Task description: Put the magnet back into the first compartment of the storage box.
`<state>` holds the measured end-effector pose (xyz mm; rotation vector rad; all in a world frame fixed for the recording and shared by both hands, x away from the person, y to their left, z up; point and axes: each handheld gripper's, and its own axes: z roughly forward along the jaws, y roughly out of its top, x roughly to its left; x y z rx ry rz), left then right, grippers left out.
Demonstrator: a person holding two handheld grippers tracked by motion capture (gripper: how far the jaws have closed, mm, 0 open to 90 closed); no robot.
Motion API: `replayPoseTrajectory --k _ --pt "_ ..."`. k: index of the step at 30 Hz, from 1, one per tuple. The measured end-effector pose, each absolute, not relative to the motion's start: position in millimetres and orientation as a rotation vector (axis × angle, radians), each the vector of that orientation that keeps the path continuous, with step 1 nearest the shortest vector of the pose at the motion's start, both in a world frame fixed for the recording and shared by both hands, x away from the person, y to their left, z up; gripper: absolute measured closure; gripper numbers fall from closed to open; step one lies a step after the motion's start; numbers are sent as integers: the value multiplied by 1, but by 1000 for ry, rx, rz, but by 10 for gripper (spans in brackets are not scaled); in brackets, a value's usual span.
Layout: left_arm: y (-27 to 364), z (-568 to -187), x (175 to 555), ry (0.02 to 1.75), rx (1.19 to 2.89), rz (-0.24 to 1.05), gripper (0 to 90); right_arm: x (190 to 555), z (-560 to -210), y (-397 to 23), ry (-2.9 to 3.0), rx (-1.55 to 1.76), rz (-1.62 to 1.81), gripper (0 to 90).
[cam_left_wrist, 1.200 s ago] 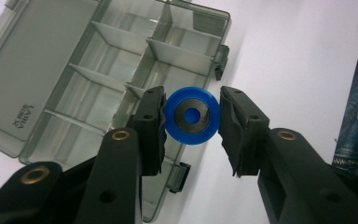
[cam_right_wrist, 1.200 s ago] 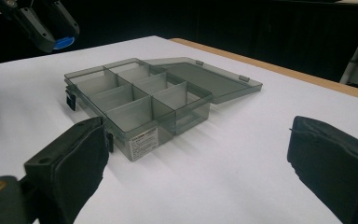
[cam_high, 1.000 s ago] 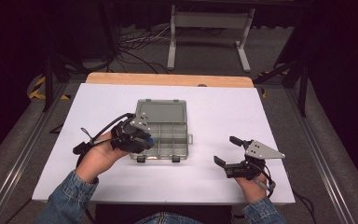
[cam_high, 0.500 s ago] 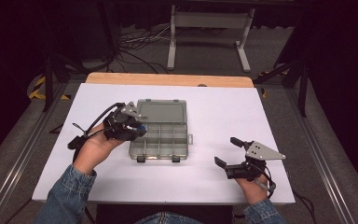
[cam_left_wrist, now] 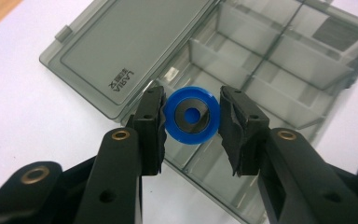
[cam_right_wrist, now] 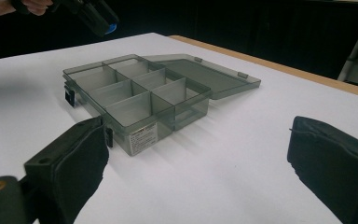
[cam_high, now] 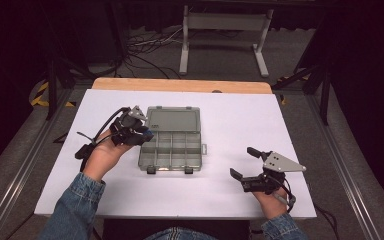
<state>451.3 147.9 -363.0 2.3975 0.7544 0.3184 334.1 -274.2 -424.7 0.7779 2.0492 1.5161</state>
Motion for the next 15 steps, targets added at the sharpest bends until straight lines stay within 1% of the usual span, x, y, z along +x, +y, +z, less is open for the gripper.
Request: replayPoseTrajectory --k 15 --pt "147 -381 463 769 2414 275 622 334 -425 -274 2051 780 1516 60"
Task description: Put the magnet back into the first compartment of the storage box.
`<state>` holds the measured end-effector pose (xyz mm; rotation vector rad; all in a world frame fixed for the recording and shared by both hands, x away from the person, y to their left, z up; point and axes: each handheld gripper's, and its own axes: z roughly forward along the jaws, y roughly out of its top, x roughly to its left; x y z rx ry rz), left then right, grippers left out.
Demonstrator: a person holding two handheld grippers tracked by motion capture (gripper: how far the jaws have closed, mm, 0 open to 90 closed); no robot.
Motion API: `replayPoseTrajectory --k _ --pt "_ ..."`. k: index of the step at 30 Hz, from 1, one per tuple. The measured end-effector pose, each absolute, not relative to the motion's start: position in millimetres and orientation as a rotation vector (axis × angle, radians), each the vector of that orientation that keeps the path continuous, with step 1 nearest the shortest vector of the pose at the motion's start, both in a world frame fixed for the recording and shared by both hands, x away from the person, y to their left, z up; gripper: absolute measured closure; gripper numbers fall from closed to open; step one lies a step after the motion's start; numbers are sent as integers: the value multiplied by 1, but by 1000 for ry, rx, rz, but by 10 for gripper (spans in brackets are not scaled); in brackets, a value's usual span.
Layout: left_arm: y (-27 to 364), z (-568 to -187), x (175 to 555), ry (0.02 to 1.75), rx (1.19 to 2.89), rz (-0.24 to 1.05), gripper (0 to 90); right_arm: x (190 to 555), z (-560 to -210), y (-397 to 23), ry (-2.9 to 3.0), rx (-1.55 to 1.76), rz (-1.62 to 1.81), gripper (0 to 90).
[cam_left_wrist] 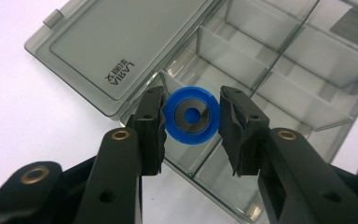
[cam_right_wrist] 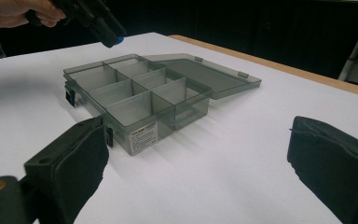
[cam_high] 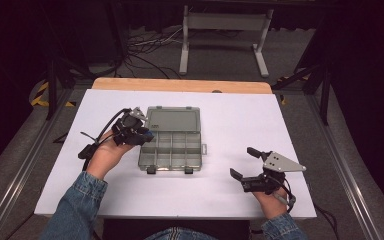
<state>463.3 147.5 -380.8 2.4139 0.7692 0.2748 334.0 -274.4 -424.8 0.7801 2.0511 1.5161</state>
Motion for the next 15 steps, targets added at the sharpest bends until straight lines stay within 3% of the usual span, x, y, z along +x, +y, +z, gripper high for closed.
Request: replayPoseTrajectory --k 15 --pt "144 -398 472 766 2441 270 621 334 -424 -275 2050 782 1515 60"
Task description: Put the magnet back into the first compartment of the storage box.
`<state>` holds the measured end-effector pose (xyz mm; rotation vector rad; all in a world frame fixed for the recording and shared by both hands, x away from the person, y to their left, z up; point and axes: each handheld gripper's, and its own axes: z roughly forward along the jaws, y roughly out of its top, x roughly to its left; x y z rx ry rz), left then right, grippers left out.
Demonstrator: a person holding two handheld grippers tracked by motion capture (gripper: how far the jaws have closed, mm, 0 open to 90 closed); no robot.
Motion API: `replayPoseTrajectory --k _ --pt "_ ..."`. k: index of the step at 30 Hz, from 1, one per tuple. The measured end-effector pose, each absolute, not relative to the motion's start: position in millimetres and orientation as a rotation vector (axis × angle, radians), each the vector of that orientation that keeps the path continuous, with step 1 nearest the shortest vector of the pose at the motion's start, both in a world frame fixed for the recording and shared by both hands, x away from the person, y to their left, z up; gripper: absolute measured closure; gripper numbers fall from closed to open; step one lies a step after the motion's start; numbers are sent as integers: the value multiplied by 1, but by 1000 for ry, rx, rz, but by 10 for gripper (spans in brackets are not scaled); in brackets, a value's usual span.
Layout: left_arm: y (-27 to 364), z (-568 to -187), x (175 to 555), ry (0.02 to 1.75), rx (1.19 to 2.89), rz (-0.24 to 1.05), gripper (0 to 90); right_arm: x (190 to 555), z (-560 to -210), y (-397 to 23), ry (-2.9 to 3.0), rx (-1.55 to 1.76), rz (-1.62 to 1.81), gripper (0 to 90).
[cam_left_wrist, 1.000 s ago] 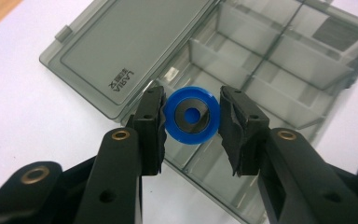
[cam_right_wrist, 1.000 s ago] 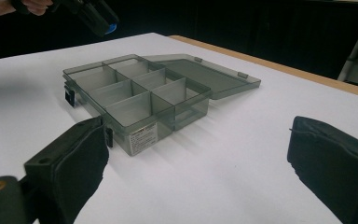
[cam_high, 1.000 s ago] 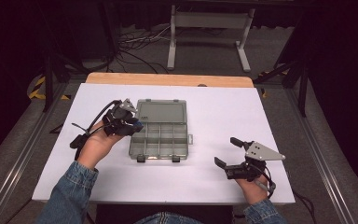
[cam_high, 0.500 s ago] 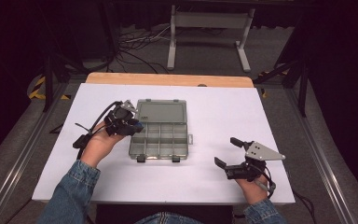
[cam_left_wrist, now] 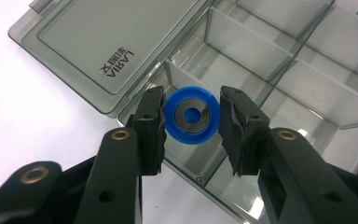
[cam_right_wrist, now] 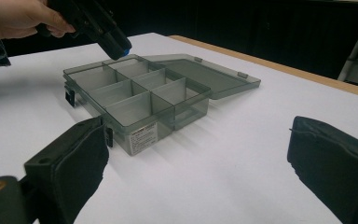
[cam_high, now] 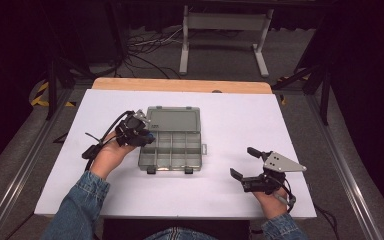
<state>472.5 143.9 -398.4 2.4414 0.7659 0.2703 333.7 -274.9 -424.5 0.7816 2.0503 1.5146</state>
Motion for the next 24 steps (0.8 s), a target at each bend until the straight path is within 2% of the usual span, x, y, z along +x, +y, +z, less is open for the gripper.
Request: replayPoseTrajectory --k 24 --pt "140 -413 477 773 2487 243 618 334 -425 -275 2052 782 1513 61"
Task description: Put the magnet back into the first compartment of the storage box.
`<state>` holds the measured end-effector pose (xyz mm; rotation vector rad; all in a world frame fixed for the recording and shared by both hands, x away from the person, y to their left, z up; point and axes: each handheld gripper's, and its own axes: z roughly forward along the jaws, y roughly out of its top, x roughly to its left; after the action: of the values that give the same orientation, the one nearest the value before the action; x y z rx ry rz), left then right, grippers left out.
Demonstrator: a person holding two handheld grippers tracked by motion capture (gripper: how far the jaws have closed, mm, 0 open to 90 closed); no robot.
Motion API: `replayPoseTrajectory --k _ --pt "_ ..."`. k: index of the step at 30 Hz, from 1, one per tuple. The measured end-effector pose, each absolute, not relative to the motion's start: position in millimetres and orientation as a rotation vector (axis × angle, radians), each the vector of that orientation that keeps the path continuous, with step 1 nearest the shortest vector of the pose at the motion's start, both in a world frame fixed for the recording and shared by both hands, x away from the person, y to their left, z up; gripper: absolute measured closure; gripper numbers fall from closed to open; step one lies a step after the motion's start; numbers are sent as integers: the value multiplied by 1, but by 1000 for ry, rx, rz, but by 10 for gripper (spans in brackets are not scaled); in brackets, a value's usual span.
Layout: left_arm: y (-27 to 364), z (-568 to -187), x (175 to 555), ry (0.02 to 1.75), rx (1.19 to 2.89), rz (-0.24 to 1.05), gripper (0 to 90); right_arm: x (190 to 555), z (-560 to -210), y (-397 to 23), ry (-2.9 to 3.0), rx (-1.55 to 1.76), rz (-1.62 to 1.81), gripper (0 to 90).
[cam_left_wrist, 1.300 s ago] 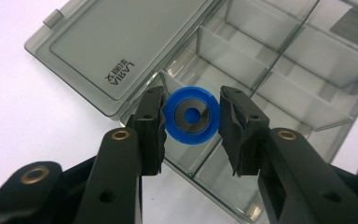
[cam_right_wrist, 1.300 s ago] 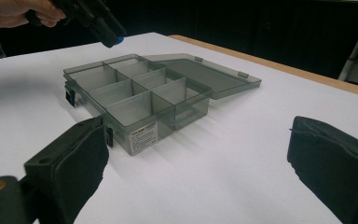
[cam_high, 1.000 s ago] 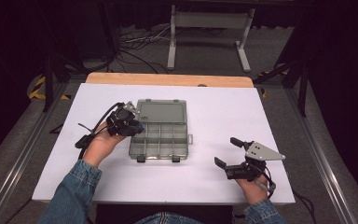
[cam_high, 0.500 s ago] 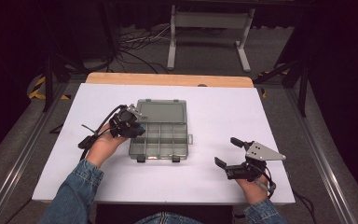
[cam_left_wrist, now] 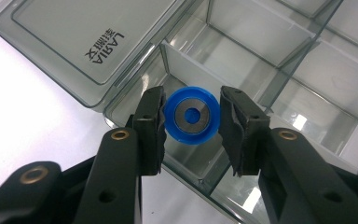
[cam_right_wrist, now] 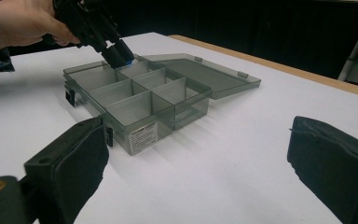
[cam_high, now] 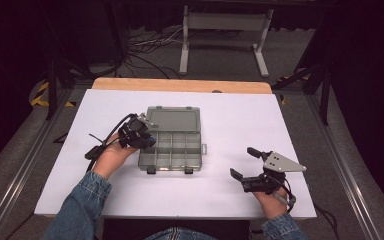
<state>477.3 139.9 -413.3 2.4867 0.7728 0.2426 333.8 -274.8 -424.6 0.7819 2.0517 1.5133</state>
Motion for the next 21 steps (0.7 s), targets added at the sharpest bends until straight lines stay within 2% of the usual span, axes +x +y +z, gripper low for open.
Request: replayPoseTrajectory --k 4,15,21 --pt "140 -412 477 768 2486 252 613 334 -425 -275 2052 782 1513 61" --pt "145 -403 471 749 2439 256 496 334 -424 -275 2050 784 1513 61" --pt "148 -394 464 733 2397 262 377 335 -424 -275 2049 784 1516 62"
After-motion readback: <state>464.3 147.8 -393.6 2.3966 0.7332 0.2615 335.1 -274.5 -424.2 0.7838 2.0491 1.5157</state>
